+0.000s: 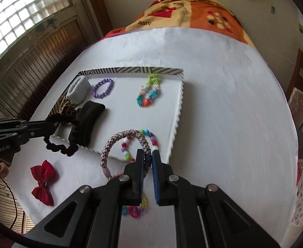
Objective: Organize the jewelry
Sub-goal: 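Carry both items into the tray and open both grippers to release them, then move both grippers over the red satin bow and orange crystal bracelet, then grasp the red satin bow with the left gripper while the right grasps the orange crystal bracelet, then carry both items into the tray and open both grippers to release them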
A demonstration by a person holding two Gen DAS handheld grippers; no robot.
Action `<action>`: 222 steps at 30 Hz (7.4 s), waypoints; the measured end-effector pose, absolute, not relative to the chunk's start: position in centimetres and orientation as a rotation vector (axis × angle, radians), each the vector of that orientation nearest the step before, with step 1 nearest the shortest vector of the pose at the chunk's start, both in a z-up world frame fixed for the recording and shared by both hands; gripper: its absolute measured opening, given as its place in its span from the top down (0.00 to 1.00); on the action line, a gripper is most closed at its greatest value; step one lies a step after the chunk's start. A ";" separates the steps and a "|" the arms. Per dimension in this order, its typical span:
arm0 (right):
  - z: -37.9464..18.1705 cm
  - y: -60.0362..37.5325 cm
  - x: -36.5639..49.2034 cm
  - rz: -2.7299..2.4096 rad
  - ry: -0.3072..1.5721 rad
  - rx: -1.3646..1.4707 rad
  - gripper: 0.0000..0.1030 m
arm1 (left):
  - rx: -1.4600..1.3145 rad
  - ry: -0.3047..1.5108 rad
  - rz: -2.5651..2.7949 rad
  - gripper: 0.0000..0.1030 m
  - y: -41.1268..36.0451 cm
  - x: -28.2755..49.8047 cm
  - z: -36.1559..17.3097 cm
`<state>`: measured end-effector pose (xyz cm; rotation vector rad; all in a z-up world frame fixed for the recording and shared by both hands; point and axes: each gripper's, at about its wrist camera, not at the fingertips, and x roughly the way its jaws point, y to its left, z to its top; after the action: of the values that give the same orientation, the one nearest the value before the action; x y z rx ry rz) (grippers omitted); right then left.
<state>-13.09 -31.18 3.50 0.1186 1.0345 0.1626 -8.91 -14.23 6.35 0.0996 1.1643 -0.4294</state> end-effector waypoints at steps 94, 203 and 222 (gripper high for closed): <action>2.5 -25.9 -24.0 0.209 1.072 0.156 0.47 | -0.019 1.237 -0.165 0.77 -1.3 -20.0 3.9; 1.2 -24.1 -5.0 0.346 1.038 0.072 0.91 | -0.108 1.225 -0.171 0.92 -5.9 -3.2 3.6; -2.8 -26.1 -3.2 0.316 1.113 0.109 0.68 | -0.056 1.310 -0.105 0.92 -8.2 2.9 -1.7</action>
<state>-3.23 -26.06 -2.81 0.1092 1.1126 0.3155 2.94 -8.24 -1.69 -0.0559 1.3098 -0.1052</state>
